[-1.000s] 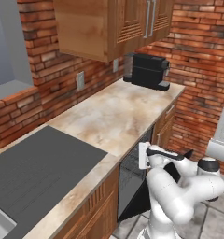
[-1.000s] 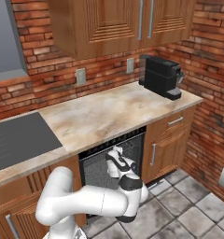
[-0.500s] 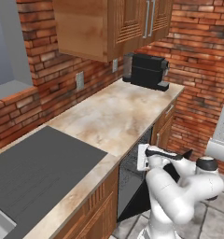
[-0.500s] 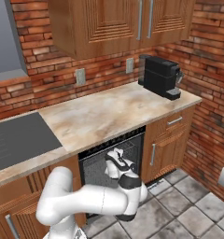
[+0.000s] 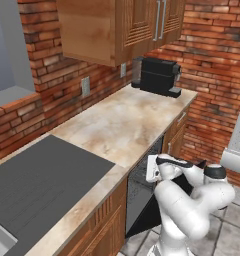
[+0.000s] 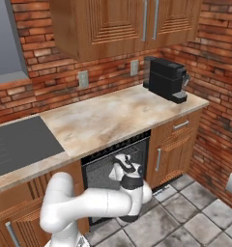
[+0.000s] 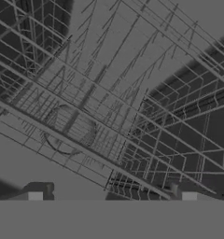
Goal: Open the dishwasher door and pull out the top rack.
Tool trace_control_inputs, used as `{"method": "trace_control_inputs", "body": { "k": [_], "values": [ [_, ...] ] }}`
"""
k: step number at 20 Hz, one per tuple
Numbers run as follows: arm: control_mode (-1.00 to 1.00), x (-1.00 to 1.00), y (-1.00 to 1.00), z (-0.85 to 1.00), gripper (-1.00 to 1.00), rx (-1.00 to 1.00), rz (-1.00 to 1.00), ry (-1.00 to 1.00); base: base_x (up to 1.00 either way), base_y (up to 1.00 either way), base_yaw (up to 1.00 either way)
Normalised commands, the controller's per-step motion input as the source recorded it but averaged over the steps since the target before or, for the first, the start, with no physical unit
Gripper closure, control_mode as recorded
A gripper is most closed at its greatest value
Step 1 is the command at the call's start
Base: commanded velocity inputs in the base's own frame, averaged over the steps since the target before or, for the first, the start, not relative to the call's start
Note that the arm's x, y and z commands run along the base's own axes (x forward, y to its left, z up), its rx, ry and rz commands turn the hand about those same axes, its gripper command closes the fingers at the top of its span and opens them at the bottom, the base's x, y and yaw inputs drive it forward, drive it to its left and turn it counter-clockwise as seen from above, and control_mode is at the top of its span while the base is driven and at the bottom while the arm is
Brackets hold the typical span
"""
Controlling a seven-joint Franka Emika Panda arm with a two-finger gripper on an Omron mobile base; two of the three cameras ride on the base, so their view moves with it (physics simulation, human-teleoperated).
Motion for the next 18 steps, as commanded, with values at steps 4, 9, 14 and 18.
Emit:
{"method": "trace_control_inputs", "body": {
  "k": [4,9,14,18],
  "values": [
    [-1.00,0.08,-0.05,-0.67,-1.00,0.20,0.00,0.10,0.00,0.00,0.00],
    [-1.00,0.12,0.00,-0.70,-1.00,0.19,0.00,0.10,0.00,0.00,0.00],
    [-1.00,0.09,-0.02,-0.73,-1.00,0.19,0.00,0.10,0.00,0.00,0.00],
    [-1.00,0.04,-0.03,-0.81,-1.00,0.18,0.00,0.11,0.00,0.00,0.00]
  ]
}}
